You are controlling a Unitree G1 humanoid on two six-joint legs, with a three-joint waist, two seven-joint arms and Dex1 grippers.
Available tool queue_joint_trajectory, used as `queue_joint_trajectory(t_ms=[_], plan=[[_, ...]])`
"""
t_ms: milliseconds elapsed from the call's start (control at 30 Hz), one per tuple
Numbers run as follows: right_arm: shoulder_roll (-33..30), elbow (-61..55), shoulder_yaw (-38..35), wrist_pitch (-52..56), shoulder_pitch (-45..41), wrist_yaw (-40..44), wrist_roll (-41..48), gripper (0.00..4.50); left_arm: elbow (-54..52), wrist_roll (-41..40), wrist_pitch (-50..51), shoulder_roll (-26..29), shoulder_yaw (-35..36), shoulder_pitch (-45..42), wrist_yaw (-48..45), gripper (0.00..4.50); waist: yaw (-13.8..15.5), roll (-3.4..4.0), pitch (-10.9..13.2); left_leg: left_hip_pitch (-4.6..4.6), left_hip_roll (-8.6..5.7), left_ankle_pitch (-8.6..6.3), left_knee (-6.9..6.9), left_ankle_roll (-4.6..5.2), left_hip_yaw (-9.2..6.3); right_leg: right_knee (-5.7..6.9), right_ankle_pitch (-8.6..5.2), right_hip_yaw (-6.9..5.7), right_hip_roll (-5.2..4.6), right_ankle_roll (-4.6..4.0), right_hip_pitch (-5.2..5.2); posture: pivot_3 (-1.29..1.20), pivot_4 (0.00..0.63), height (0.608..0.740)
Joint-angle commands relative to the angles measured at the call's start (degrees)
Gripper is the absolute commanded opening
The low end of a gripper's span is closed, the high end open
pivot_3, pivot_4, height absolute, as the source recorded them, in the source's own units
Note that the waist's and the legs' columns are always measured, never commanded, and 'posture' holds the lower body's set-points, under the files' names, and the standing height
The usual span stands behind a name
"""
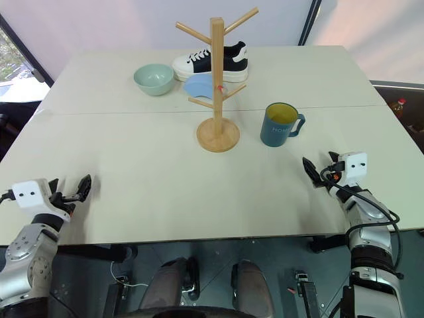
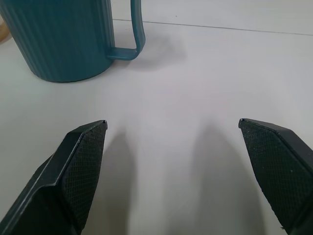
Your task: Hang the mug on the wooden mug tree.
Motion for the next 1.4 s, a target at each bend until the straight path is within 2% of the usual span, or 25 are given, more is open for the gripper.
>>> queue_joint_trajectory(t_ms=[33,367,533,700,933,1400], plan=[[-1.29,-1.14,-1.23,-0.11,-1.04,0.31,0.59,4.48,-2.34,-1.21,-1.41,0.11,1.17,0.08,-1.22,4.5,0.0,0.0,0.0,0.0,0.0,0.0,0.0,0.0,0.0,0.0,0.0,0.0,0.0,0.0,0.0,0.0,0.15,0.73],[-1.21,-1.6,-0.66,0.57,-1.13,-1.42,-0.62,4.48,-4.93,-0.43,-0.21,-0.47,-3.46,0.26,-3.64,4.5,0.07,0.0,0.0,0.0,-0.01,0.0,-0.01,0.01,0.0,-0.01,0.0,0.0,-0.01,-0.01,0.0,0.0,0.15,0.73],[-0.14,-2.3,-0.08,0.19,-2.12,-2.23,-0.81,4.48,-10.91,0.65,-2.03,0.47,-11.01,1.2,-10.31,4.5,0.03,0.02,0.01,-0.01,-0.02,-0.01,-0.01,0.0,0.0,-0.03,-0.02,0.0,-0.02,-0.04,0.0,0.0,0.15,0.73],[0.84,-2.69,-0.47,0.85,-4.48,-2.38,0.89,4.48,-19.84,-0.97,0.49,5.11,-22.5,0.82,-21.05,4.5,-0.06,0.1,0.02,-0.02,-0.02,0.0,-0.04,0.0,0.01,-0.03,-0.07,0.0,-0.01,-0.17,-0.01,0.0,0.15,0.73],[1.26,0.31,0.98,0.2,-8.99,-3.18,-1.08,4.48,-24.33,-2.63,5.55,7.84,-28.31,-3.91,-24.95,4.5,-0.09,0.21,0.05,-0.04,-0.02,0.08,-0.07,0.13,0.01,-0.03,-0.02,0.0,0.0,-0.07,-0.03,0.0,0.15,0.73],[1.68,16.28,3.17,-4.59,-21.04,-4.42,-5.63,4.48,-25.54,-2.0,7.32,8.04,-30.51,-8.04,-25.21,4.5,0.03,0.21,0.05,-0.06,-0.03,0.13,0.04,0.21,0.03,0.0,0.02,-0.01,0.13,0.0,0.02,0.0,0.15,0.73]])
